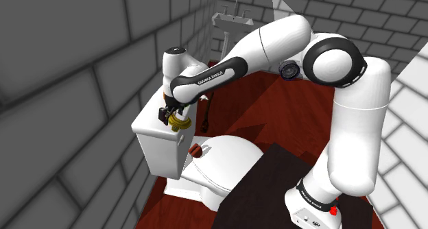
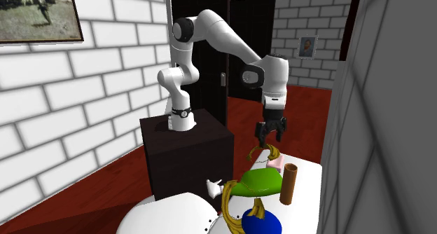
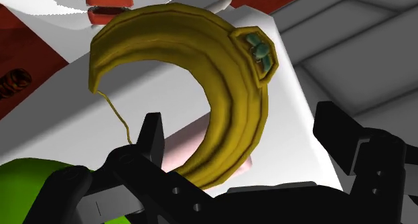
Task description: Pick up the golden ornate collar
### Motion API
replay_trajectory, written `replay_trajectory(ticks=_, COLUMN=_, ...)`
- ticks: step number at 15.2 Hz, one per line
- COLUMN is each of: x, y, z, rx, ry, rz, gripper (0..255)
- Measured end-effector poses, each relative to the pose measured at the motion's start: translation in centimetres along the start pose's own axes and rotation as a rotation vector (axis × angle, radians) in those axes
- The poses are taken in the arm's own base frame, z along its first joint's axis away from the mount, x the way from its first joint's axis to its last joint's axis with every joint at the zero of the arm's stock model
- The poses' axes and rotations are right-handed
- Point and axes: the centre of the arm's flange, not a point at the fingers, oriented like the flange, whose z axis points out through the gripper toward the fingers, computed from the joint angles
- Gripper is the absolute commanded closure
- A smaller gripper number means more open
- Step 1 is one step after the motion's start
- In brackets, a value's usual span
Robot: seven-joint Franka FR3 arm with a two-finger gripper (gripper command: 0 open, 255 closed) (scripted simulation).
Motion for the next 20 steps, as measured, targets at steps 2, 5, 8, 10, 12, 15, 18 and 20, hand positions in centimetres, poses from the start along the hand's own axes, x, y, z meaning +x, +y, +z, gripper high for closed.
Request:
replay_trajectory(ticks=2, x=0.0, y=0.1, z=0.4, rx=0.000, ry=0.000, rz=0.000, gripper=255)
replay_trajectory(ticks=5, x=0.0, y=0.0, z=0.4, rx=0.001, ry=0.002, rz=-0.001, gripper=255)
replay_trajectory(ticks=8, x=0.0, y=0.0, z=0.4, rx=0.001, ry=0.003, rz=-0.001, gripper=255)
replay_trajectory(ticks=10, x=0.0, y=0.0, z=0.4, rx=0.001, ry=0.003, rz=-0.001, gripper=255)
replay_trajectory(ticks=12, x=0.0, y=0.0, z=0.2, rx=0.000, ry=0.001, rz=0.000, gripper=255)
replay_trajectory(ticks=15, x=0.1, y=0.1, z=-1.2, rx=0.000, ry=0.001, rz=0.000, gripper=255)
replay_trajectory(ticks=18, x=0.3, y=0.2, z=-2.7, rx=0.000, ry=0.001, rz=0.000, gripper=255)
replay_trajectory(ticks=20, x=0.4, y=0.1, z=-3.8, rx=0.000, ry=0.001, rz=0.000, gripper=255)
